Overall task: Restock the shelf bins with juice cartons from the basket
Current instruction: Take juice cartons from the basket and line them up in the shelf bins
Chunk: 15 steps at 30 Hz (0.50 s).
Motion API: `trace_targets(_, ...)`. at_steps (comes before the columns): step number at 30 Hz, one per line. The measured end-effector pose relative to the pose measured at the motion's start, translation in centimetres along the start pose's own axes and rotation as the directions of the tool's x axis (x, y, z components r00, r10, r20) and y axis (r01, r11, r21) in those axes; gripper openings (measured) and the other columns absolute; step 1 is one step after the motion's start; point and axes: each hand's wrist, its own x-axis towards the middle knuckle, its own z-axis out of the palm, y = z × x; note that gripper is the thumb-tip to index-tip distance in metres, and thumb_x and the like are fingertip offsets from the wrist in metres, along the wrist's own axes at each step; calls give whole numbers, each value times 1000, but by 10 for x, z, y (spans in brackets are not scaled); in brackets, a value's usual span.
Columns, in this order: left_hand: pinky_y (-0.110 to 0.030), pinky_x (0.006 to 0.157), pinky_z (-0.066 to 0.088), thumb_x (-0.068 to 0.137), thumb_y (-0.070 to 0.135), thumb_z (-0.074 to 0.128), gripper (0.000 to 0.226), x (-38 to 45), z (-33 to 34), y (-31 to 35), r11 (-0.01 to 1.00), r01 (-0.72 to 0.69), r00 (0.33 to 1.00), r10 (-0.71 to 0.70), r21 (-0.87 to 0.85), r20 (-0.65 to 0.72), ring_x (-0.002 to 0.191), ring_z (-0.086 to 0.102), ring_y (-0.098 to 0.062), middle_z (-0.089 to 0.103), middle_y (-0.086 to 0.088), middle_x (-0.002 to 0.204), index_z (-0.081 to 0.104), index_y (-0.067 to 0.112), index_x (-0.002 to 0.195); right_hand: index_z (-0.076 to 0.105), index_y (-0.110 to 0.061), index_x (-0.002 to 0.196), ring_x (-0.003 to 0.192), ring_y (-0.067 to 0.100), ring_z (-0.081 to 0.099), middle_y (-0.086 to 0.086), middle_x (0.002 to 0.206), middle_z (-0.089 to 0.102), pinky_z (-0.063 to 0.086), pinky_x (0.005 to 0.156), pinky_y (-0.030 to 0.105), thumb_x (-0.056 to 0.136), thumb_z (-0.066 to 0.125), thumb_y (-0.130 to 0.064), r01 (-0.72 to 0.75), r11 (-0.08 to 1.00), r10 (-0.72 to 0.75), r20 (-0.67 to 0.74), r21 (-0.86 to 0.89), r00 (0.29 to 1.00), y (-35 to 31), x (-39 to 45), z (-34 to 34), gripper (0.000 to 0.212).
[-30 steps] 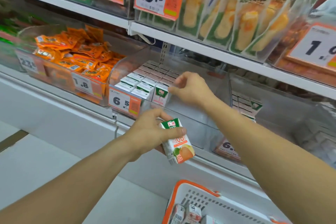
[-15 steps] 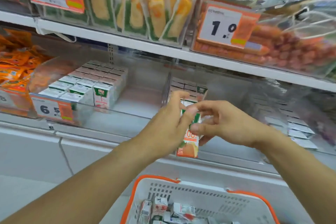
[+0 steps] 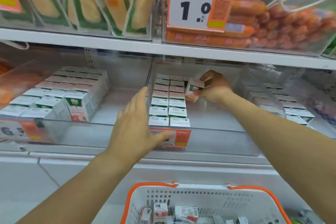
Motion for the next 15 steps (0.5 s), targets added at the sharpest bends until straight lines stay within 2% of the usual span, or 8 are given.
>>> trace_targets(3, -36, 105, 35, 56, 65, 82, 126, 1, 4, 0, 1000, 13, 998, -13, 5, -57, 132, 36, -17, 30, 10, 157, 13, 25, 155, 62, -18, 105, 95, 22, 65, 6, 109, 67, 53, 79, 28, 66, 90, -16, -36, 992, 33, -26, -122, 999, 3, 23, 22, 48)
trace_targets(7, -36, 100, 38, 57, 68, 79, 124, -2, 6, -3, 1000, 7, 998, -5, 26, -69, 125, 39, -18, 34, 10, 156, 16, 25, 155, 55, -14, 113, 89, 21, 62, 8, 111, 65, 47, 73, 26, 68, 89, -13, -32, 995, 26, -58, -100, 998, 9, 30, 33, 57)
trace_targets(10, -38, 101, 38, 56, 69, 79, 124, -2, 6, -1, 999, 14, 998, -10, 51, -66, 128, 44, -22, 37, 8, 155, 18, 23, 154, 46, -11, 124, 95, 23, 62, 8, 113, 60, 49, 79, 27, 72, 87, -15, -36, 999, 34, -40, -41, 999, 7, 19, 20, 66)
trace_targets(12, -38, 103, 38, 57, 70, 78, 124, -3, 4, -1, 998, 15, 998, -11, 55, -59, 130, 43, -23, 37, 7, 155, 17, 24, 154, 51, -12, 118, 91, 21, 62, 7, 108, 64, 51, 80, 27, 76, 83, -14, 29, 1000, -29, -96, -1, 995, 4, -3, 2, 52)
trace_targets(15, -39, 108, 33, 58, 69, 78, 124, -4, 4, -2, 999, 13, 999, -12, 38, -31, 137, 38, -22, 35, 5, 156, 15, 24, 155, 62, -19, 91, 70, 16, 64, 3, 87, 70, 56, 71, 27, 79, 77, -12, 203, 976, -184, -203, 76, 962, -1, -70, -28, 21)
